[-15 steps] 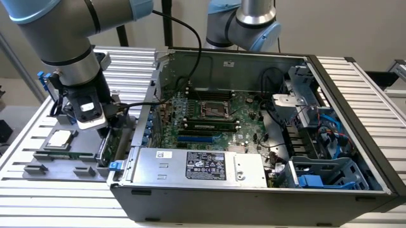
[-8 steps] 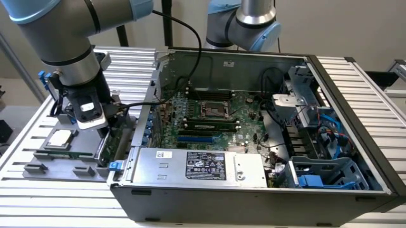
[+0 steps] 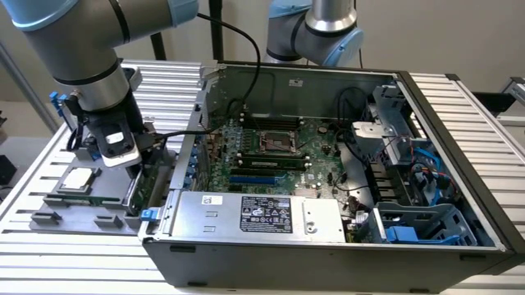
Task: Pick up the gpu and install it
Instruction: 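Pick up the gpu and move the gpu toward the slot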
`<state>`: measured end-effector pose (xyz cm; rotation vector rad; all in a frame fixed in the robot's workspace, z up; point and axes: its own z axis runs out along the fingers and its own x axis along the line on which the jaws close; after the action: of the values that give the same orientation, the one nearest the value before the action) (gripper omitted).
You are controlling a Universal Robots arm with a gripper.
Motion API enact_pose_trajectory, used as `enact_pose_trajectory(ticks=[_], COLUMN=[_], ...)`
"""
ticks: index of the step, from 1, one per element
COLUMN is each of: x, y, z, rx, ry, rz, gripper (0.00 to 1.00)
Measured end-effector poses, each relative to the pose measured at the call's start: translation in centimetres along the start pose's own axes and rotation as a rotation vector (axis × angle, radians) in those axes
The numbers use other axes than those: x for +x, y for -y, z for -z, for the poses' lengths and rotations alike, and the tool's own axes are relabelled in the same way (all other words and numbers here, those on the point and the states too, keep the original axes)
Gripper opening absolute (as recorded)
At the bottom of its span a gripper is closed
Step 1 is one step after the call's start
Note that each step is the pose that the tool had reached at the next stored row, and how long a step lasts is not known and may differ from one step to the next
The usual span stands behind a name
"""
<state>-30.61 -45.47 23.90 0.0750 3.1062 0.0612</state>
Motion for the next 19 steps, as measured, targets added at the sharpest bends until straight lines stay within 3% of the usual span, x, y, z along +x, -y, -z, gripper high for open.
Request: enact_pose_trajectory(ticks=[5, 10, 15, 19], x=[0.0, 0.0, 0.0, 0.0], y=[0.04, 0.1, 0.1, 0.06], z=[0.0, 0.01, 0.02, 1.07], rx=[-0.0014, -0.0017, -0.0019, -0.0019], ry=[-0.0027, -0.0065, -0.0066, -0.0071], rz=[0.044, 0.059, 0.059, 0.059], gripper=[0.0, 0.0, 0.0, 0.0])
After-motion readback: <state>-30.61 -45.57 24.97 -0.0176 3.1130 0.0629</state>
